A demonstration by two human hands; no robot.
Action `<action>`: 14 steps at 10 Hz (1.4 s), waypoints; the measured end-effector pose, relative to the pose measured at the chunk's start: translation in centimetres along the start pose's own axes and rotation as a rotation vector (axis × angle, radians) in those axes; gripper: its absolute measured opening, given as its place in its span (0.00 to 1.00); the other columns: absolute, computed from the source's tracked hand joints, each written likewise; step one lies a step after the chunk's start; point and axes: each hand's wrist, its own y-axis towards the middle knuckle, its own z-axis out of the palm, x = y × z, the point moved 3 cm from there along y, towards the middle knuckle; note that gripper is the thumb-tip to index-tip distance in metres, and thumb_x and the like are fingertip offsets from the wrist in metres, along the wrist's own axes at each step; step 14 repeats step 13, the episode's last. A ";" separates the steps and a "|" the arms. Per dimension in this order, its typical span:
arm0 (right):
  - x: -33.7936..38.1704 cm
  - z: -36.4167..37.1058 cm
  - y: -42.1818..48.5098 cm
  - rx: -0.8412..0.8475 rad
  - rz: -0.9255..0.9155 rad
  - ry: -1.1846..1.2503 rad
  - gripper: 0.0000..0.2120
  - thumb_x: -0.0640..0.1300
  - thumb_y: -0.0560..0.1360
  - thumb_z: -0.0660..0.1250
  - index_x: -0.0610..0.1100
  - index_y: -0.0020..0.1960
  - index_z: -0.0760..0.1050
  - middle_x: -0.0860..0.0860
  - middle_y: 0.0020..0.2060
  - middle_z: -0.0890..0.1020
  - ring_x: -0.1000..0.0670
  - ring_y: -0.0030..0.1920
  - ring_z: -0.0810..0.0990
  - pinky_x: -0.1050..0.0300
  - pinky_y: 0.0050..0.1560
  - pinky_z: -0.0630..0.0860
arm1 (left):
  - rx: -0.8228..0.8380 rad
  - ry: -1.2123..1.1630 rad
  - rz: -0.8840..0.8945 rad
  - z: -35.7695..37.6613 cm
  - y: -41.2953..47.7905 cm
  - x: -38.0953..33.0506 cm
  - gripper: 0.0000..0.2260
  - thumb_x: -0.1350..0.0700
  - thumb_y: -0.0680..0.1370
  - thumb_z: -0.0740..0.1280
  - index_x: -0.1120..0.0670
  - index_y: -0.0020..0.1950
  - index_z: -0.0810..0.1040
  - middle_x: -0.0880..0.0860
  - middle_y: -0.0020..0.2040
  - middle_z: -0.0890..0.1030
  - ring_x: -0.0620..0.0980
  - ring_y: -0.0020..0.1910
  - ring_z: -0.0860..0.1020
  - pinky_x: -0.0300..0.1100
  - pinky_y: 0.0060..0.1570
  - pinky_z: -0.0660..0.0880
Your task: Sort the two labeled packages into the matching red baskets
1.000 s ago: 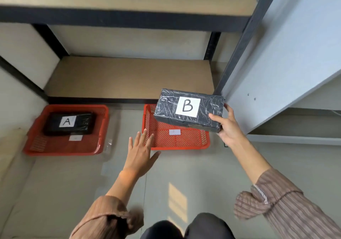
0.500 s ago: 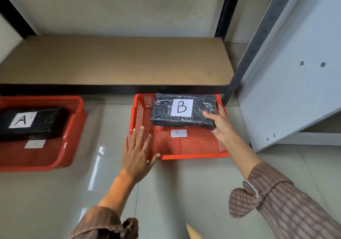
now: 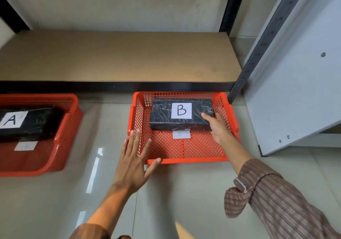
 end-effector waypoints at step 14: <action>3.2 2.4 -5.8 -0.081 -0.243 -0.790 0.39 0.59 0.70 0.69 0.46 0.73 0.57 0.41 0.70 0.65 0.40 0.71 0.63 0.43 0.72 0.62 | 0.173 0.037 -0.042 -2.5 0.5 -1.1 0.32 0.37 0.78 0.53 0.52 0.77 0.49 0.56 0.79 0.46 0.56 0.78 0.42 0.52 0.76 0.38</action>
